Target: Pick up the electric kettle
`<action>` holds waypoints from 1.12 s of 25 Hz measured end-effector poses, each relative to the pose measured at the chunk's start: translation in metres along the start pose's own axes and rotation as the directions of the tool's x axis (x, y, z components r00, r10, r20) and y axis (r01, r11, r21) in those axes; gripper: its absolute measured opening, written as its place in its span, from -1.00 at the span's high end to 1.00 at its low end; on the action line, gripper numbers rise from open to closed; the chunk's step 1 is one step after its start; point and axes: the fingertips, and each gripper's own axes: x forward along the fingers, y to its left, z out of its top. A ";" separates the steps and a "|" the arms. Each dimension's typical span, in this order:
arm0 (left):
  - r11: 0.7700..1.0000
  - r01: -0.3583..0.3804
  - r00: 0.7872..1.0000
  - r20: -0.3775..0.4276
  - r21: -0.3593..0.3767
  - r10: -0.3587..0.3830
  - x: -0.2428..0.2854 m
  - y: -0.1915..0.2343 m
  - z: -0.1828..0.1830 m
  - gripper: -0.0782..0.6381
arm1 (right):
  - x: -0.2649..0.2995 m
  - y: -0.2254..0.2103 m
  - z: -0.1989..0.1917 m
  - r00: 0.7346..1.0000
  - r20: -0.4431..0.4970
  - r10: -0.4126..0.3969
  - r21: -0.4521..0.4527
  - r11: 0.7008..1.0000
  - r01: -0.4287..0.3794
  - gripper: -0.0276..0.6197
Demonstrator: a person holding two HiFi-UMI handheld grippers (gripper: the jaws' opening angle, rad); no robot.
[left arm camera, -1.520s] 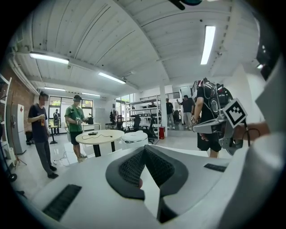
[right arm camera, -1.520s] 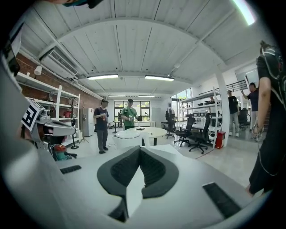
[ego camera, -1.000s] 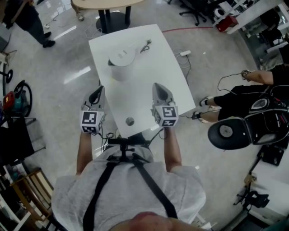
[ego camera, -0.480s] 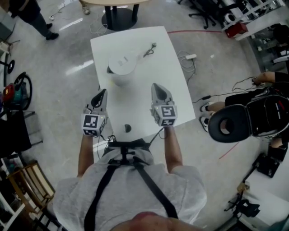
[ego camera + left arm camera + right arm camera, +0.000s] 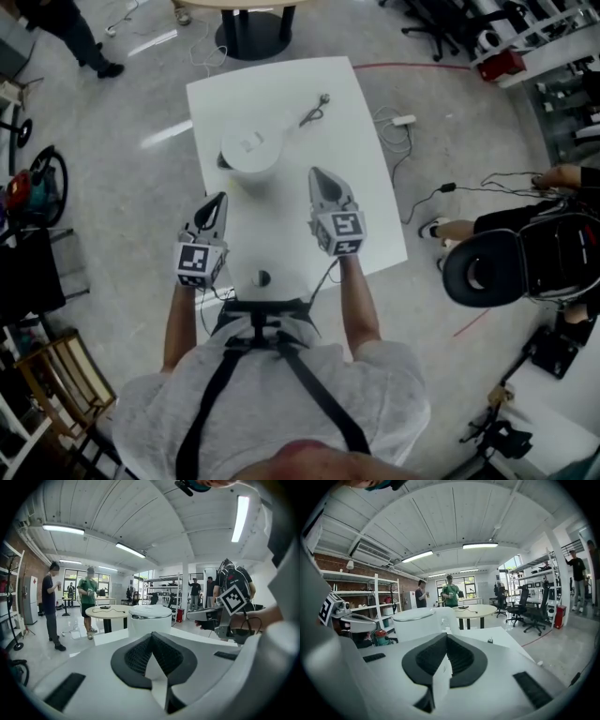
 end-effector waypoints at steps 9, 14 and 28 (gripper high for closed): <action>0.996 0.076 0.997 0.020 0.042 -0.077 0.017 -0.009 -0.005 0.40 | 0.035 -0.013 0.007 1.000 0.015 0.007 -0.025 1.000 -0.006 0.87; 0.998 0.045 0.999 0.025 0.044 -0.046 0.023 -0.005 -0.007 0.29 | 0.052 -0.015 0.005 1.000 0.019 0.017 -0.060 0.998 -0.016 0.42; 0.998 0.039 0.999 0.001 0.048 -0.039 0.047 0.004 -0.011 0.09 | 0.100 -0.023 0.017 0.999 0.034 0.040 -0.121 0.992 -0.035 0.29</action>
